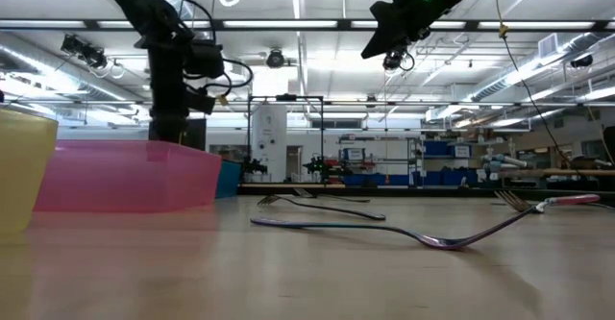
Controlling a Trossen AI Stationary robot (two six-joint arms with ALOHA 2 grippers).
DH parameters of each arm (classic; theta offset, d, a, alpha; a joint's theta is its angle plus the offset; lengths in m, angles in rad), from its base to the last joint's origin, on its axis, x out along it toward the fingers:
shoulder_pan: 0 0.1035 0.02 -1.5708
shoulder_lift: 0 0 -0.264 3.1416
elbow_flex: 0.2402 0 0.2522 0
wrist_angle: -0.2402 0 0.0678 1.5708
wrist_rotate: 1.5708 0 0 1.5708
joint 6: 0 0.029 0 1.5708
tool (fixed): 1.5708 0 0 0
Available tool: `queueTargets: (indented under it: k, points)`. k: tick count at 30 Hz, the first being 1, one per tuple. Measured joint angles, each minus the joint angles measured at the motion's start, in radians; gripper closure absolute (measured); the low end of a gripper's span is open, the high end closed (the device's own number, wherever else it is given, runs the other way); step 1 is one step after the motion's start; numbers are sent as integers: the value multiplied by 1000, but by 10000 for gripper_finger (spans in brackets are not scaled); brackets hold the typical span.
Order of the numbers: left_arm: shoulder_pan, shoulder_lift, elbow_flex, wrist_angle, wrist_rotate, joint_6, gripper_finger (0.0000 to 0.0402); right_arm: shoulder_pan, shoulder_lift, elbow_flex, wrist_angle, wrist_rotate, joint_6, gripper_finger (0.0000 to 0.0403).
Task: Sort silverware by color (type)
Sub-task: Put the left pink fork into the blue bin, then put the bottom right light blue fork into the red bin
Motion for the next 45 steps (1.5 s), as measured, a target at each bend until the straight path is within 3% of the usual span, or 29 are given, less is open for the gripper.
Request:
queueTargets:
  k: [6, 11, 18, 31, 45]
  points:
    - [-41, 0, 0, 47, 0, 0, 278, 0, 0, 0, -1, 0, 0, 353]
    - [-90, 0, 45, 34, -1, -15, 265, 0, 0, 0, -2, 0, 0, 353]
    - [-181, -1, 173, -173, -1, -126, 265, 0, 0, 0, -31, -30, 4, 353]
    - [-348, -41, 200, -446, 24, -376, 265, 0, 0, 0, -50, -242, -47, 353]
    - [-564, -56, 200, -428, 35, -481, 265, 15, 0, -81, 20, -516, -45, 353]
